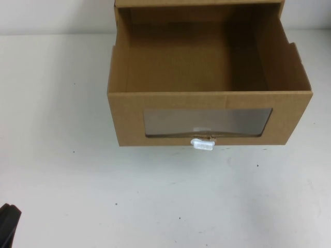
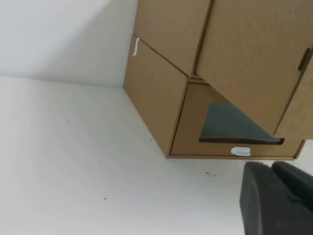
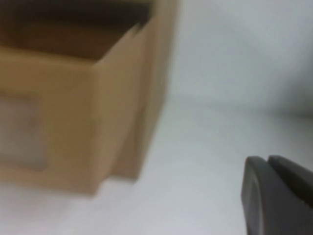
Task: Open the shoe box
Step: 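Pull the top drawer of the cardboard box fully open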
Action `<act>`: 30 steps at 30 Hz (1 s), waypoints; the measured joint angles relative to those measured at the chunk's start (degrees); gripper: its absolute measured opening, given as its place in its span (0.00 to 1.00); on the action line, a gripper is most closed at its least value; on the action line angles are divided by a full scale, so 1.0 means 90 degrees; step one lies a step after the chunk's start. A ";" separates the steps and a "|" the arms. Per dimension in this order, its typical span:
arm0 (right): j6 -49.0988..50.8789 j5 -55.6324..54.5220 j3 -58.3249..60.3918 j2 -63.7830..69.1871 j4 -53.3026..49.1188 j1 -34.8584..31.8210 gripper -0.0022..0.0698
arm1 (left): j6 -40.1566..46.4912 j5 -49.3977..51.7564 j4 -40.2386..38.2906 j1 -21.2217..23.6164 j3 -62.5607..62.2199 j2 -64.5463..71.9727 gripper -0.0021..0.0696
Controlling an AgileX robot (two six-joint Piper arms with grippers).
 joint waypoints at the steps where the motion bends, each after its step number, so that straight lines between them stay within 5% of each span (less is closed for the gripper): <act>1: 0.0062 -0.0230 0.0166 -0.0201 0.0000 -0.0426 0.00 | 0.0000 0.0000 0.0000 0.0000 0.0000 0.0000 0.03; 8: 0.0313 -0.0628 0.1035 -0.1572 0.0061 -0.2024 0.00 | 0.0000 0.0014 0.0000 0.0000 0.0000 0.0000 0.03; 25: 0.0396 -0.0391 0.1433 -0.1822 0.0504 -0.2058 0.00 | 0.0000 0.0014 0.0000 0.0000 0.0009 0.0000 0.03; 28: -0.0901 -0.0391 0.1601 -0.1826 0.2134 -0.2058 0.00 | 0.0000 0.0014 0.0000 0.0000 0.0009 0.0000 0.03; 30: -0.3082 -0.0325 0.1708 -0.1826 0.4180 -0.2058 0.00 | 0.0000 0.0014 0.0000 0.0000 0.0009 0.0000 0.03</act>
